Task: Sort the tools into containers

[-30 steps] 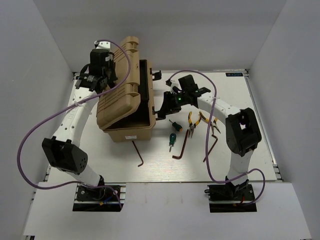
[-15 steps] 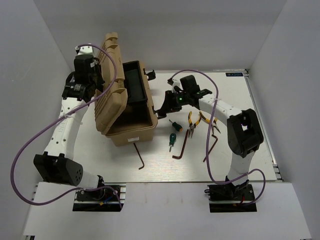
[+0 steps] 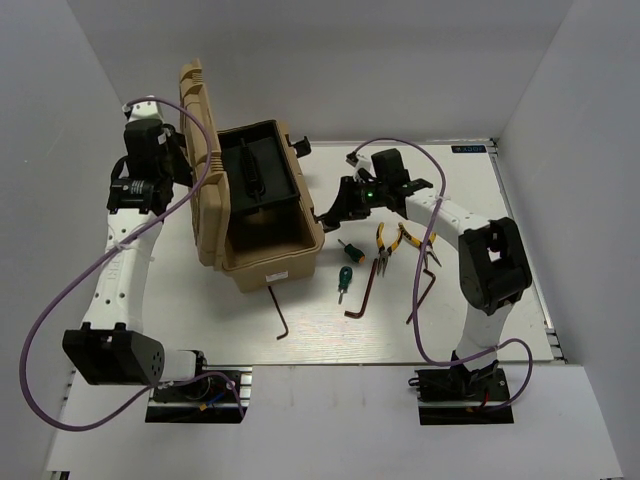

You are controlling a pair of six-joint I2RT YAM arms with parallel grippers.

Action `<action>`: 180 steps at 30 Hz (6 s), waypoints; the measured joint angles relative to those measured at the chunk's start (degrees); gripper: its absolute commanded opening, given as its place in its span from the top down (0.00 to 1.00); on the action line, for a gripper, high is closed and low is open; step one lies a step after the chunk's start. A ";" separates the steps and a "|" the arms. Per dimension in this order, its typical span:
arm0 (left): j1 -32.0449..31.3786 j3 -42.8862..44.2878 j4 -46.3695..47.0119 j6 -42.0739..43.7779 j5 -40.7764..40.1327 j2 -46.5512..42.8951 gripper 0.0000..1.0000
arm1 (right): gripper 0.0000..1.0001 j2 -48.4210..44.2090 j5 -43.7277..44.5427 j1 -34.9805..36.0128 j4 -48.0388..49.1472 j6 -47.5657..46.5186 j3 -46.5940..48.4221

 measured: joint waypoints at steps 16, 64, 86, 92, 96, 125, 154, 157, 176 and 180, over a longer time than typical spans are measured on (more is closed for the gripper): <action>5.07 -7.17 1.42 -5.11 5.01 -6.62 0.79 | 1.00 -0.20 -1.84 -2.69 1.27 1.14 -1.14; 12.72 -12.04 -8.20 -17.59 -17.35 -24.35 0.09 | 0.37 -0.79 -7.91 -11.50 -4.42 -4.68 -2.27; 11.56 -17.59 -5.99 -17.07 5.31 -34.60 0.42 | 0.29 -20.63 -13.16 0.52 -43.85 -81.77 10.95; 11.56 -17.62 -5.97 -17.64 7.76 -36.30 0.22 | 0.26 -16.20 -5.97 9.33 -43.87 -90.29 9.68; 11.56 -17.62 -5.99 -17.86 8.55 -37.20 0.22 | 0.26 -13.29 -0.85 13.29 -42.14 -91.76 9.66; 9.60 -15.89 -10.54 -20.70 7.82 -41.33 0.14 | 1.00 2.19 20.61 26.95 -37.94 -76.11 18.12; 4.76 -18.93 2.05 -13.38 35.63 -43.23 0.28 | 1.00 8.72 28.96 28.87 -31.43 -51.04 25.94; 4.22 -19.61 5.77 -12.35 41.72 -43.47 0.28 | 1.00 9.07 28.96 28.92 -31.78 -50.69 26.45; 0.22 -27.21 14.23 -6.58 60.11 -44.70 0.20 | 0.21 9.31 19.26 28.28 -34.84 -42.25 30.91; -0.37 -27.21 16.94 -6.60 64.15 -44.72 0.19 | 0.23 6.64 15.10 28.06 -36.44 -41.90 33.68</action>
